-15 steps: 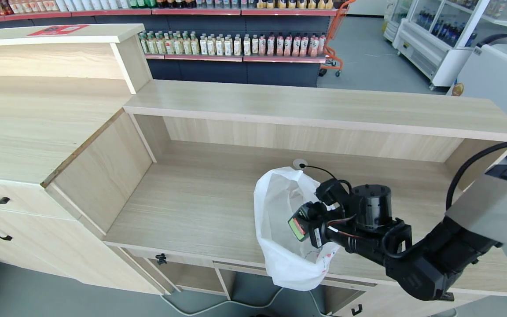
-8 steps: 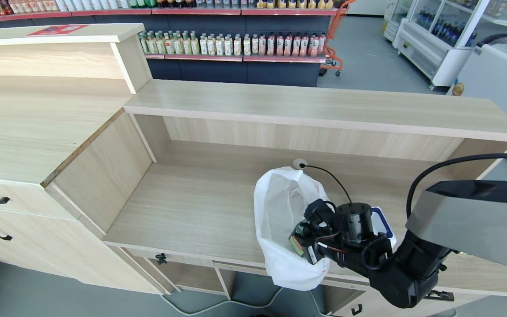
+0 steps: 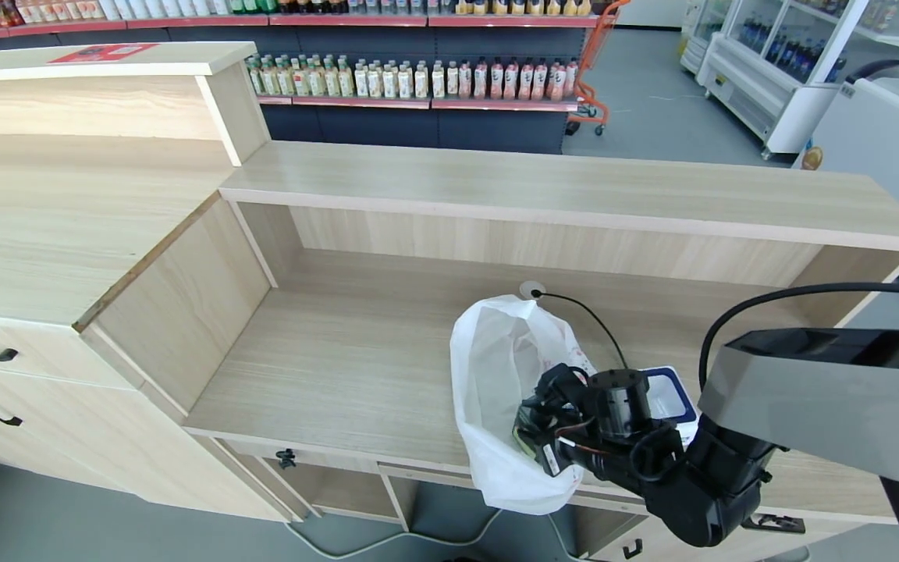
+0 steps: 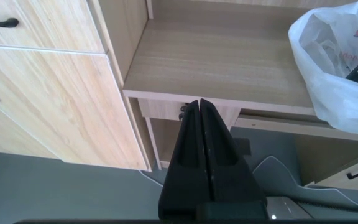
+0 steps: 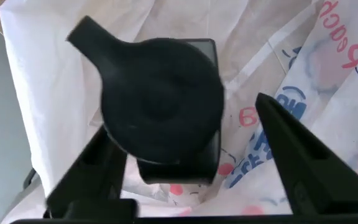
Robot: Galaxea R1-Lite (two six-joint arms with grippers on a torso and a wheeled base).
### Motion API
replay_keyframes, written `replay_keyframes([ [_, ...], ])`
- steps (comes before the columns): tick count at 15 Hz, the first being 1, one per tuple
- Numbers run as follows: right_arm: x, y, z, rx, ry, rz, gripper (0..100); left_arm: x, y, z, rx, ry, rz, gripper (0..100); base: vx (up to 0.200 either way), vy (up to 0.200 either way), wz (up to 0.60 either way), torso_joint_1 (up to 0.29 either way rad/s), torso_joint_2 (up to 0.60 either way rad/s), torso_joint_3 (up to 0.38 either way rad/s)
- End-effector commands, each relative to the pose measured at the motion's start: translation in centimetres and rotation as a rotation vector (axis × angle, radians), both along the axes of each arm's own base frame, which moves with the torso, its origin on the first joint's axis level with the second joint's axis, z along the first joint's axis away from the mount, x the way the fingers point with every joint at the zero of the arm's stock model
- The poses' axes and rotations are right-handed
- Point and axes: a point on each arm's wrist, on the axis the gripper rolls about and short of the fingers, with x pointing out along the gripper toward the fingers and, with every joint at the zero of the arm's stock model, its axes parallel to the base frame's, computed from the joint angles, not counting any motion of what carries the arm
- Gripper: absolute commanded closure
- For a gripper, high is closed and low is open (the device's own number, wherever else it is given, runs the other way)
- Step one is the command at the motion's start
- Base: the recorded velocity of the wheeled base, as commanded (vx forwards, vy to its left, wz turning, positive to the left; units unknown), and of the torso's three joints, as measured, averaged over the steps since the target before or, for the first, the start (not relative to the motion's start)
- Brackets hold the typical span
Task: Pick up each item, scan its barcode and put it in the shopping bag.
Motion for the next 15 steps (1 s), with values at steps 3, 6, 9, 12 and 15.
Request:
replay_keyframes([
  [3,0.3,-0.4,2.8,0.059,-0.051,-0.014,0,0.0,0.0,0.0,0.000,0.000,0.000,100,0.000,0.000,0.00,0.000,0.00,0.000],
  [6,-0.4,-2.8,9.8,0.216,-0.094,-0.058,0,0.0,0.0,0.0,0.000,0.002,-0.001,100,0.000,0.000,0.00,0.000,0.00,0.000],
  [9,-4.5,-8.0,18.0,0.366,-0.120,-0.225,0,0.0,0.0,0.0,0.000,-0.001,0.000,100,0.000,0.000,0.00,0.000,0.00,0.000],
  [12,-10.8,-14.7,21.5,0.280,-0.151,-0.434,0,0.0,0.0,0.0,0.000,0.002,0.000,100,0.000,0.000,0.00,0.000,0.00,0.000],
  [15,-15.5,-18.4,20.8,0.183,-0.181,-0.584,0,0.0,0.0,0.0,0.000,0.000,0.000,100,0.000,0.000,0.00,0.000,0.00,0.000],
])
